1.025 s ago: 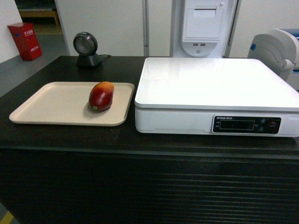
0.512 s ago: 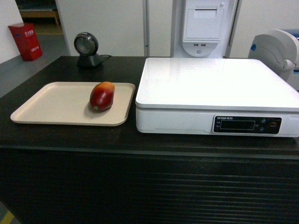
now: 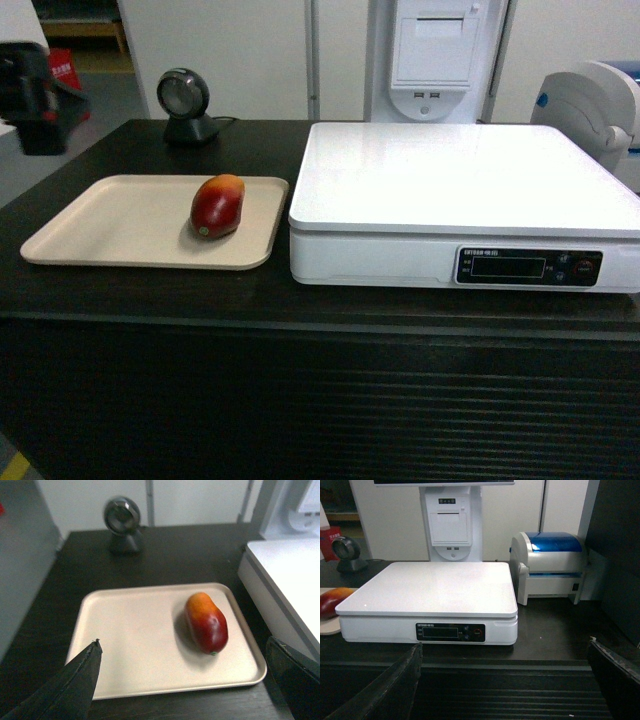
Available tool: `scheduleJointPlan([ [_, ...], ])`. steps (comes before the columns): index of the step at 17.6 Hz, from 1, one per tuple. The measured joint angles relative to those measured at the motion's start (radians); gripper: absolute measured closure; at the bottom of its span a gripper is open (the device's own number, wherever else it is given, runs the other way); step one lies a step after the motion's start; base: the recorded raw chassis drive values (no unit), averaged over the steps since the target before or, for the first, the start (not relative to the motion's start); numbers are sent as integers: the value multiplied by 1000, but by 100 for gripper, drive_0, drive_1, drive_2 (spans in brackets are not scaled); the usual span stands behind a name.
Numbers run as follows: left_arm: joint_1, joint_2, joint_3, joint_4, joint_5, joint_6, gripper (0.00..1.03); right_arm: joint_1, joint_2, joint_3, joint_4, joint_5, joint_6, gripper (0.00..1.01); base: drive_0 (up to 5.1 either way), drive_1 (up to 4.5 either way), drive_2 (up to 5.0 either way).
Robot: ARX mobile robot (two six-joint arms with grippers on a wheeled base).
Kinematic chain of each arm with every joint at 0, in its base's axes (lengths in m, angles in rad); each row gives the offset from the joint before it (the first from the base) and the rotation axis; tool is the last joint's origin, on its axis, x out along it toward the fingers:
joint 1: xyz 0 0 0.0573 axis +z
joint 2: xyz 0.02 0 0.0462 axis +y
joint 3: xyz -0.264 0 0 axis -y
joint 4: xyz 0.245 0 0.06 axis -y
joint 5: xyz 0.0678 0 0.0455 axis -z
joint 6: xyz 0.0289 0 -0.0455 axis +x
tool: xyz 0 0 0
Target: Place dark red mango on scale at checkout
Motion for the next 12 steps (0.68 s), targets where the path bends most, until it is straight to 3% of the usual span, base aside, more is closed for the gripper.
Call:
scheduleJointPlan([
  [6,-57,428,526,-275,111,21,5,0,0,0,0,0,0,3,0,0,0],
  [9,-77,577,726,-418,110,31,5,0,0,0,0,0,0,3,0,0,0],
  [12,-94,643,823,-486,102,18,5,0,0,0,0,0,0,3,0,0,0],
])
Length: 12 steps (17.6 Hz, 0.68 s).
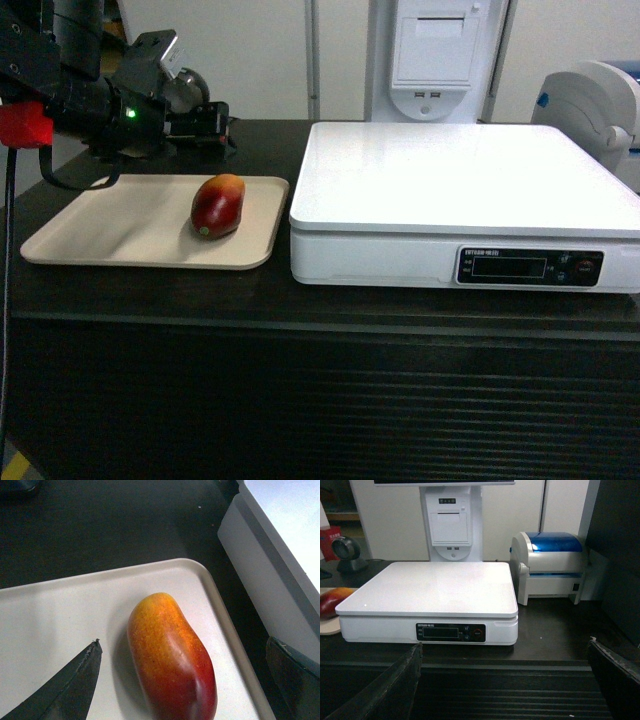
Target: Place dark red mango on scale at checkout
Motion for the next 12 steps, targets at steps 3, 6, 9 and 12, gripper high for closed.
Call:
scheduleJointPlan([
  [3,-26,29,41,-76,2,-1,5,0,0,0,0,0,0,3,0,0,0],
  [6,-37,89,77,-101,-20,-14,5,0,0,0,0,0,0,3,0,0,0],
  [9,-27,126,130,-118,-66,-14,5,0,0,0,0,0,0,3,0,0,0],
  [12,-19,178,165,-146,-80,-14,5,0,0,0,0,0,0,3,0,0,0],
])
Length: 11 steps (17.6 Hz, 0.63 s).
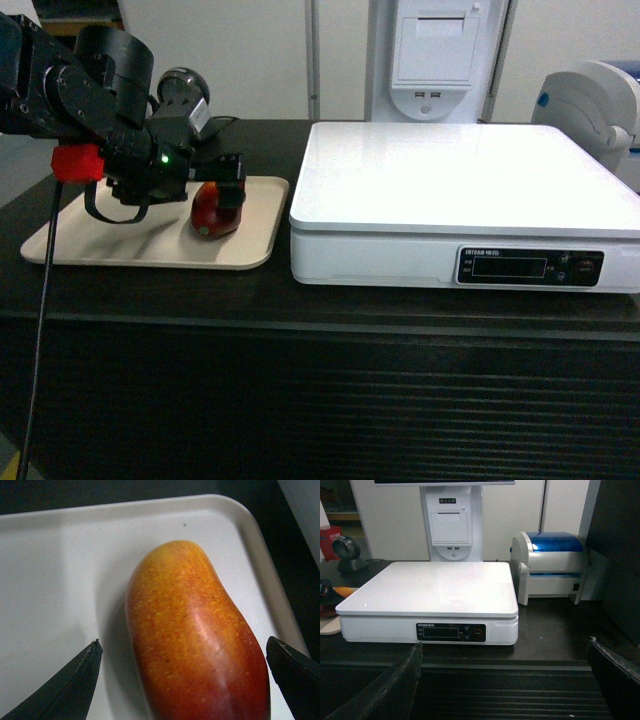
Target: Place dark red mango on scale at checkout
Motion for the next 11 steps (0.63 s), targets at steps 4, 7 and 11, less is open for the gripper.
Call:
scheduleJointPlan([
  [4,-2,39,28,-18,-8,9,5,0,0,0,0,0,0,3,0,0,0],
  [7,-5,41,35,-13,-26,29,12,0,0,0,0,0,0,3,0,0,0],
  [11,-6,40,26,14,-27,38,40,0,0,0,0,0,0,3,0,0,0],
])
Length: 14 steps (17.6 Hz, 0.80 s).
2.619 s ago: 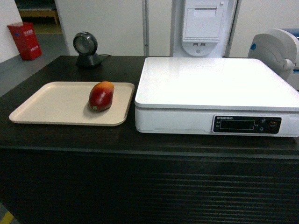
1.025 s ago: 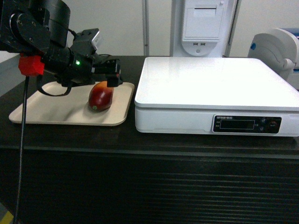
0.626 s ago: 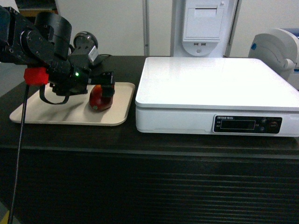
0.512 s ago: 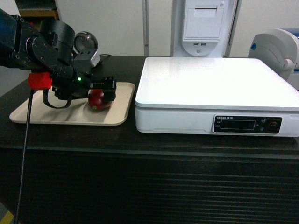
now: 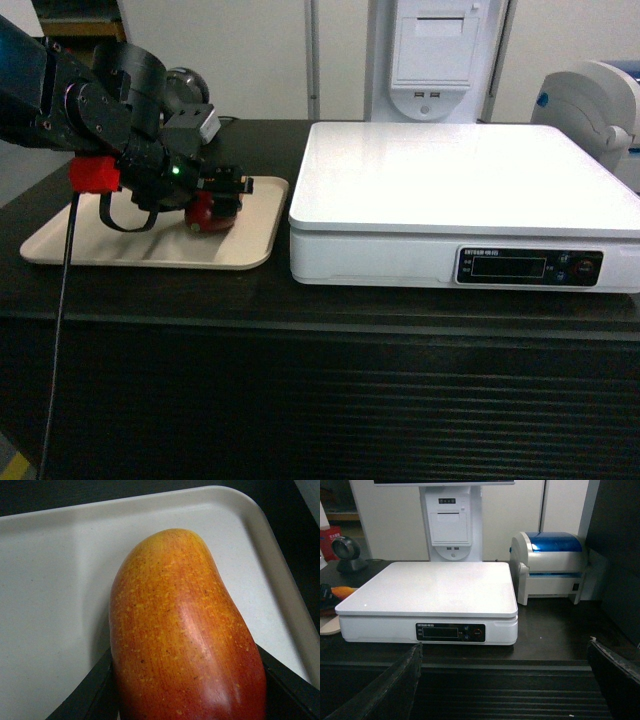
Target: Place dark red mango on scale at checkout
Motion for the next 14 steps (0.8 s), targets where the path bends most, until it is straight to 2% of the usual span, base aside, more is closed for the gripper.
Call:
scheduleJointPlan([
  [4,-7,-73,-95,68,-3,31,41,0,0,0,0,0,0,3,0,0,0],
  [7,-34,-190,-158,110,0,43,41,0,0,0,0,0,0,3,0,0,0],
  [10,-98,-312,-187,145,15,42,42,0,0,0,0,0,0,3,0,0,0],
  [13,-189,-372,-199,171,17,42,42,0,0,0,0,0,0,3,0,0,0],
  [14,-200,-374,-199,173,16,42,42,0,0,0,0,0,0,3,0,0,0],
])
